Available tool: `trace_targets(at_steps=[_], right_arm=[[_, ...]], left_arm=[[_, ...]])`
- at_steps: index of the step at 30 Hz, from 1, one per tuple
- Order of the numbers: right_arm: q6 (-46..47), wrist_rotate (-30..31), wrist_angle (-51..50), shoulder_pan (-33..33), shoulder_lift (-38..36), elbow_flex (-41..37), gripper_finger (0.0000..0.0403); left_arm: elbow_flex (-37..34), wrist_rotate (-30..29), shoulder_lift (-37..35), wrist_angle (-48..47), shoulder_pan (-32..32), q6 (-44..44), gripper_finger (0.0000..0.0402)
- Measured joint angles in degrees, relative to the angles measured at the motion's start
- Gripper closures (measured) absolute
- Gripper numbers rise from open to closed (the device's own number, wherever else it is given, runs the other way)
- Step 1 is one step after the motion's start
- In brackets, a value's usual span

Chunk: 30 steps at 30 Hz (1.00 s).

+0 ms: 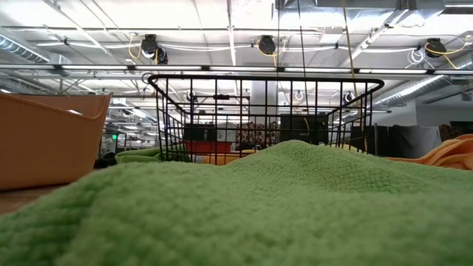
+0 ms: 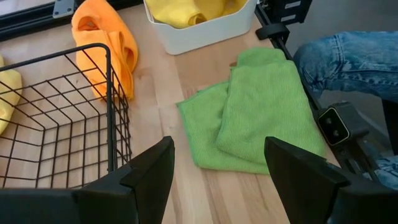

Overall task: Sort microfiber towel by color & place in baskets
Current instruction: Put the left yellow microfiber cloth into the white bin

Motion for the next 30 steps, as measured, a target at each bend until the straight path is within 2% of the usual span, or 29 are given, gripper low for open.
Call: trace_targets(at_steps=[2, 8, 18, 24, 30], right_arm=[[-1.96, -0.13, 1.48, -0.03, 0.01, -2.84, 0.0391], [-2.31, -4.86, 10.9, 0.0, 0.03, -12.57, 0.0399], [-4.02, -4.73, 25.89, -0.37, 0.03, -23.58, 0.0401], [-5.93, -4.57, 26.53, -0.37, -0.21, -24.51, 0.0402], [-6.35, -4.95, 22.24, -0.36, -2.13, -20.88, 0.0401]], left_arm=[[0.0, 0.0, 0.0, 0.02, 0.0, 0.0, 0.0147], [0.0, 0.0, 0.0, 0.0, 0.06, 0.4, 0.0147], [0.0, -0.7, 0.0, -0.01, 2.6, 0.6, 0.0147], [0.0, -0.72, 0.0, -0.02, 3.8, 0.46, 0.0147], [0.0, -0.68, 0.0, -0.02, 4.0, 0.42, 0.0147]])
